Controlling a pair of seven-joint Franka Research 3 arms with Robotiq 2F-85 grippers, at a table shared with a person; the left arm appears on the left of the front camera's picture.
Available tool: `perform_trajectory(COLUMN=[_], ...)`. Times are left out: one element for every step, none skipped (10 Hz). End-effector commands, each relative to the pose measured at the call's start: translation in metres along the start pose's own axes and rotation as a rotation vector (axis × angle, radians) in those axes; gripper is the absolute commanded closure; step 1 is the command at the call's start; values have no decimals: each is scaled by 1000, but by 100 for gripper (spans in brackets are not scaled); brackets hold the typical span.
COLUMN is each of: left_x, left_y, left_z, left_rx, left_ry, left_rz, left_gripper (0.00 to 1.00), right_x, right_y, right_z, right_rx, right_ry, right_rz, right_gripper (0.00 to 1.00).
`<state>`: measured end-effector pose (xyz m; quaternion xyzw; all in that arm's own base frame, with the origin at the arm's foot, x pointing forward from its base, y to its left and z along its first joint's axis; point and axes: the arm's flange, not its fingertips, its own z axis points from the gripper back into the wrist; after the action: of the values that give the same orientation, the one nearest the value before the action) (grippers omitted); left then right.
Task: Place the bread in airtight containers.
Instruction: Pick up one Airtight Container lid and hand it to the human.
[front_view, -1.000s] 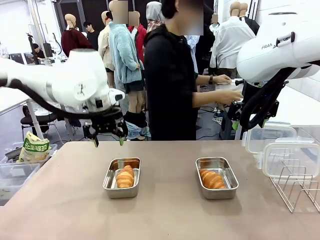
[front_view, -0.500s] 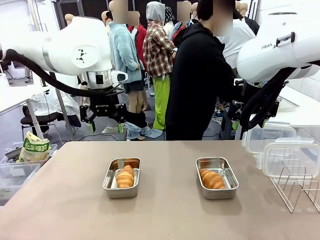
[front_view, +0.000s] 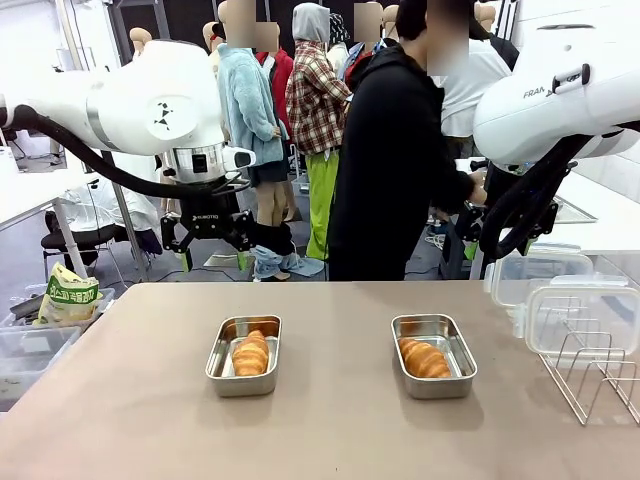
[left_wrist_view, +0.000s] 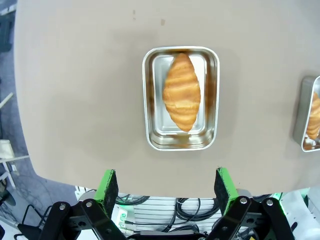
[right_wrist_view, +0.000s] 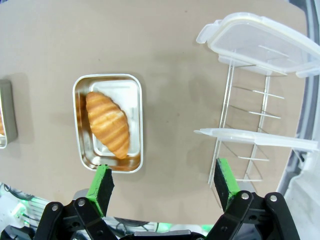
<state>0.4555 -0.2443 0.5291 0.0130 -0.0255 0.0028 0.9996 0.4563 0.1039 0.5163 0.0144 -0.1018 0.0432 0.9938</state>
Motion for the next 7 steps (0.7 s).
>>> perform_trajectory(left_x=[0,0,0,0,0,0,0], left_y=[0,0,0,0,0,0,0], left_z=[7,7,7,7,7,7,7], left_rx=[12,12,12,12,12,12,12], left_ry=[-21,-21,-21,-21,-21,-21,-21], left_rz=[-7,-7,-7,-7,-7,-7,-7], left_gripper=[0,0,0,0,0,0,0], right_x=[-1,-1,-1,-1,-1,-1,-1], right_y=[0,0,0,0,0,0,0], right_z=[-1,-1,-1,-1,-1,-1,-1], right_rx=[-18,-18,-18,-18,-18,-18,-18], right_ry=[2,2,2,2,2,2,2], right_rz=[-7,-7,-7,-7,-7,-7,-7], right_gripper=[0,0,0,0,0,0,0])
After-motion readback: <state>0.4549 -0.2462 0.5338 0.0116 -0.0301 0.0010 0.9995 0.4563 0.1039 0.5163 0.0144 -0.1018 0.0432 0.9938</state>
